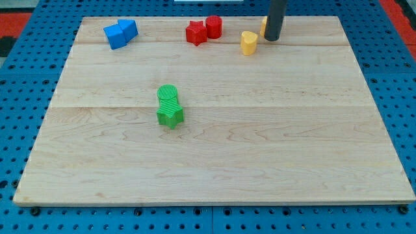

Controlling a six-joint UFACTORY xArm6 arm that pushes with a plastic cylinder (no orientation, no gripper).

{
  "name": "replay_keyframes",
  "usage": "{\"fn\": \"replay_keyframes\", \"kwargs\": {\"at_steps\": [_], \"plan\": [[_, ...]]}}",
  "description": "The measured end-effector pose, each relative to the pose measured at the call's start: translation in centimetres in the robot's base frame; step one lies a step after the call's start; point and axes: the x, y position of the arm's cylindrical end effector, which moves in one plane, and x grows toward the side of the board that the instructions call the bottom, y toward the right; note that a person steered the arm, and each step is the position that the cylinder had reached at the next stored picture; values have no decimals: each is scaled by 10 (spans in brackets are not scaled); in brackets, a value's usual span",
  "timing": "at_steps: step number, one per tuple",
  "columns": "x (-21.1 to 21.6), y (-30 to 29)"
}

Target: Move the yellow heart closer to the yellow hexagon

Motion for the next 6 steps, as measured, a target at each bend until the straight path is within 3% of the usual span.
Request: {"fn": "replay_keyframes", "kwargs": {"at_steps": [1,3,4,5,6], "plan": [[-17,-3],[64,-18],[82,-32],[81,-72],[46,-65]]}}
